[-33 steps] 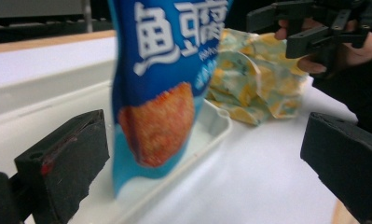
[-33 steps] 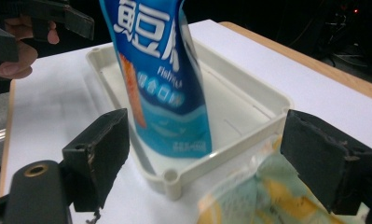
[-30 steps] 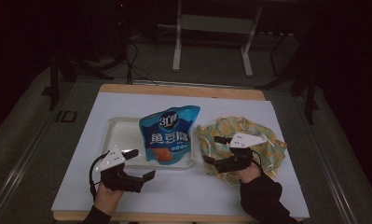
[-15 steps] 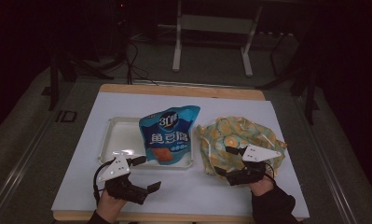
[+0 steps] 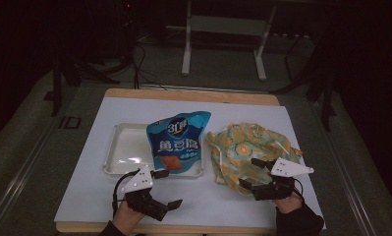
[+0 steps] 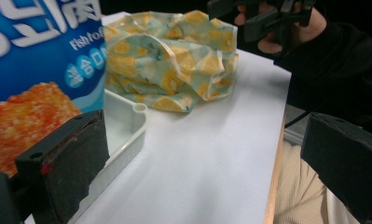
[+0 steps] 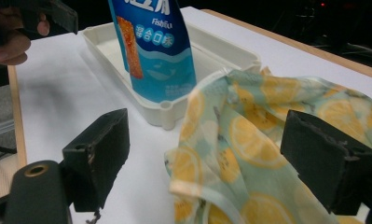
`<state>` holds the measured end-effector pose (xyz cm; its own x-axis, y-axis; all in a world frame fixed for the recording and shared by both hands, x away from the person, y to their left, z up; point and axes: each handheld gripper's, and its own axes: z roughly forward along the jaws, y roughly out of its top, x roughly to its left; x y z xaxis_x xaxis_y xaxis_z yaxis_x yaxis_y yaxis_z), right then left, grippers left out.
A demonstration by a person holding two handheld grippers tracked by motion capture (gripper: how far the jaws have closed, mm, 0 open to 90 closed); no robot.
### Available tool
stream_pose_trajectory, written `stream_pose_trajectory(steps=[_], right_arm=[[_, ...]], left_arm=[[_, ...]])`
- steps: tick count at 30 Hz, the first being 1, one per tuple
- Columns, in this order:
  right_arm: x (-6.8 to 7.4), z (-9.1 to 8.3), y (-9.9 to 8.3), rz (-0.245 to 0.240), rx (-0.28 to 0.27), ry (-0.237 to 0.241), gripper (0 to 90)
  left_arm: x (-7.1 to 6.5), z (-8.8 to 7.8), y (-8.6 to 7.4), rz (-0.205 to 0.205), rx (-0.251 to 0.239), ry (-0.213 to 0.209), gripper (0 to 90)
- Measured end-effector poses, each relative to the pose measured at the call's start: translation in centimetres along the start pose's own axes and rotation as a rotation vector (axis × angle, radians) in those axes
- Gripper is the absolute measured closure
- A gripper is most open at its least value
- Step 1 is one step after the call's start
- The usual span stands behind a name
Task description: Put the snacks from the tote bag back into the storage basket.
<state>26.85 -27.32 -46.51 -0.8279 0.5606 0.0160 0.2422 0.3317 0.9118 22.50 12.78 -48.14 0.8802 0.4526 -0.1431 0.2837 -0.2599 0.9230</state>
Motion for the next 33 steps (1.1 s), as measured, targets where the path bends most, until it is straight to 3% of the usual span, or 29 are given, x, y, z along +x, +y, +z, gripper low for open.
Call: stream_pose_trajectory(steps=[8, 11, 19, 33], right_arm=[[-0.4, -1.9, -1.0, 0.030, -0.024, -0.053, 15.3], [-0.8, -2.7, -1.6, 0.062, -0.032, -0.103, 15.1], [-1.1, -3.5, -2.3, 0.077, -0.028, -0.133, 15.1], [-1.6, -3.7, -3.2, 0.074, -0.047, -0.157, 14.6]], left_arm=[[0.3, 1.8, -0.1, -0.010, 0.005, -0.027, 1.5], [0.4, 2.5, 0.1, -0.010, 0.006, -0.028, 1.5], [0.3, 3.9, 0.4, 0.024, 0.007, -0.017, 1.5], [0.7, 3.2, -0.3, 0.014, -0.001, 0.011, 1.5]])
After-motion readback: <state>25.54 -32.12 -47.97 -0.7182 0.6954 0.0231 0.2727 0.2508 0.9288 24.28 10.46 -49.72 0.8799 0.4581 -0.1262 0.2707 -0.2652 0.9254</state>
